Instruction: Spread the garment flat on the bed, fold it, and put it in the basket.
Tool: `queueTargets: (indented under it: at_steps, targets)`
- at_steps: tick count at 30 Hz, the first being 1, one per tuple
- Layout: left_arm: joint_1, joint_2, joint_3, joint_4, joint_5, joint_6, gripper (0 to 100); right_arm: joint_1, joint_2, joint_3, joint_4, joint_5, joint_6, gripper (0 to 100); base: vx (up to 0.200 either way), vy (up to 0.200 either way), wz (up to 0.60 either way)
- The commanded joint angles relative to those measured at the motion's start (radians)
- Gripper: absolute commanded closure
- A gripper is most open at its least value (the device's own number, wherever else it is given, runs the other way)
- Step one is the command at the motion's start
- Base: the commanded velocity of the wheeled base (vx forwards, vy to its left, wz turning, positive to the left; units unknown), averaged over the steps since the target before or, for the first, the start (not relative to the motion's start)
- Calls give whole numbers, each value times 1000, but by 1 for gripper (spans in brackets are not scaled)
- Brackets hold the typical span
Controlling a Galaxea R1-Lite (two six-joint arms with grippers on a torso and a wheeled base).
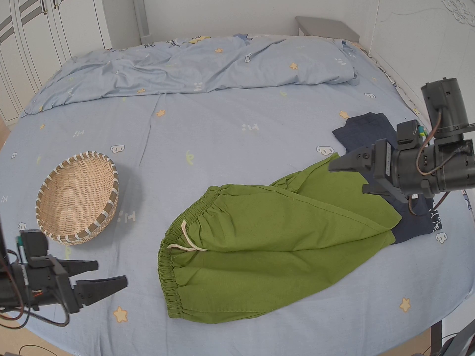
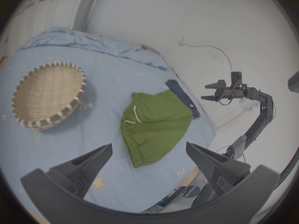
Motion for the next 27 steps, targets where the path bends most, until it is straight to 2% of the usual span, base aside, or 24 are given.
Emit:
queueTargets:
  at_steps: [1,3,7,16,27]
  targets:
    - [-160,650,29,-337,-116,52,0,-158,-249,221,-74,138,2,0,0,0,0]
    - [-156,681,18,-339,-113,43,0,-181,-249,222,-77,169,-1,0,0,0,0]
    - [-114,696,32,-330,-116,43,0,-214,-242,224,-91,178,-4,0,0,0,0]
    - [-102,739,32,-340,-171,43,0,-204,-240,230,-91,177,-8,0,0,0,0]
    - [-104,751,30,-340,-172,44,0,-201,-239,238,-92,177,-9,0,0,0,0]
